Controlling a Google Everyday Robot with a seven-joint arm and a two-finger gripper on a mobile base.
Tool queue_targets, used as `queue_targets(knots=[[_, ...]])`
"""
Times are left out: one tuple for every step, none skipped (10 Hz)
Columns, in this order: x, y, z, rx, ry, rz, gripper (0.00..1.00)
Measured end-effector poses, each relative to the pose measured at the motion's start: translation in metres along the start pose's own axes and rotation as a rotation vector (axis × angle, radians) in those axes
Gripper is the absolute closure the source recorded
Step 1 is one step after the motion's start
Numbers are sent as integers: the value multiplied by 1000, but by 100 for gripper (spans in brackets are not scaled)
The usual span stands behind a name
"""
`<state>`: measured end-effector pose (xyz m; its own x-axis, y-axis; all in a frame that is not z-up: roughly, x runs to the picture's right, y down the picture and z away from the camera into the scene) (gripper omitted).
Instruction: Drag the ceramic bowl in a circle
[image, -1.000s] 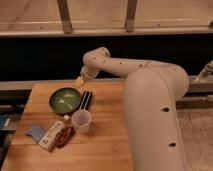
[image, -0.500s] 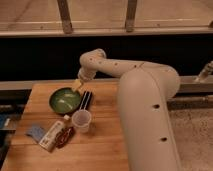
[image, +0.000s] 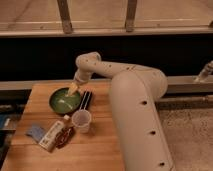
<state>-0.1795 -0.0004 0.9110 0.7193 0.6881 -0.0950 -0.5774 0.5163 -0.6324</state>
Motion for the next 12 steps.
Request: queue_targets(knots=[[0, 2, 7, -16, 7, -6, 20], [-1, 4, 12, -30, 14, -12, 20], [0, 6, 20, -47, 24, -17, 20], [0, 7, 27, -60, 35, -21, 20], [0, 8, 33, -69, 45, -24, 20], [3, 7, 41, -82, 59, -22, 20], [6, 5, 47, -90, 69, -18, 20], [7, 4, 52, -99, 74, -14, 20], [8, 3, 55, -105, 78, -10, 20], [10, 2, 58, -120, 80, -4, 27], [11, 3, 59, -130, 80, -5, 37], [11, 5, 57, -135, 78, -12, 47]])
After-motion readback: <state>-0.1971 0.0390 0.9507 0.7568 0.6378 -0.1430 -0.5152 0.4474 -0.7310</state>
